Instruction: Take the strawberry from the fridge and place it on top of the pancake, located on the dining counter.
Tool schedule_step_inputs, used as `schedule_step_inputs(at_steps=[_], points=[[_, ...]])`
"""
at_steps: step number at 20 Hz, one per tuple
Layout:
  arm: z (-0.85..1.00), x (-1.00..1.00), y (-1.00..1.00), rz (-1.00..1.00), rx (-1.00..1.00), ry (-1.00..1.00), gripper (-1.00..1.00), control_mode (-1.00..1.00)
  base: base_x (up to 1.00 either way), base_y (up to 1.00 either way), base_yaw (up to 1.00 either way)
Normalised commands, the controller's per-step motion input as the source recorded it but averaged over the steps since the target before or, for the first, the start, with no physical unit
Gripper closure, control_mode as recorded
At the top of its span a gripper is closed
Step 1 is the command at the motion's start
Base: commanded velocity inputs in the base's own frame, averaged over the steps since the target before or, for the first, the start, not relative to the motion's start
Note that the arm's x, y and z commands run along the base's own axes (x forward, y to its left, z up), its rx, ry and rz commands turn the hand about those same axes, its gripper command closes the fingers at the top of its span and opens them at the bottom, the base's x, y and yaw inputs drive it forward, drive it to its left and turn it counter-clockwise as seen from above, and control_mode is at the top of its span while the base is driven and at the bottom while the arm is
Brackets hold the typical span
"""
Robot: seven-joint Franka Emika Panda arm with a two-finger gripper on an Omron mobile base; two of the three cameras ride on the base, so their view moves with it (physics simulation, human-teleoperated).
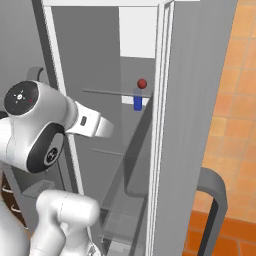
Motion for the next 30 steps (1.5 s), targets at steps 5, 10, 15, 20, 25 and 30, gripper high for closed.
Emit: schedule_step_inputs(at_steps=[5,10,15,20,25,30], points=[[0.08,0.33,-0.37,-0.01,0.0,-0.06,-1.0,-1.0,0.0,0.0,0.0],[0.22,0.5,-0.06,0.0,-0.04,-0.05,-1.0,-1.0,0.0,0.0,0.0],[0.27,0.45,-0.01,0.0,-0.03,0.0,-1.0,-1.0,0.0,0.0,0.0],[0.0,0.51,-0.24,0.0,0.0,0.0,-1.0,-1.0,0.0,0.0,0.0],[0.0,0.47,-0.24,0.0,0.0,0.02,-1.0,-1.0,0.0,0.0,0.0],[0.0,0.49,-0.1,0.0,0.0,0.05,-1.0,-1.0,0.0,0.0,0.0]])
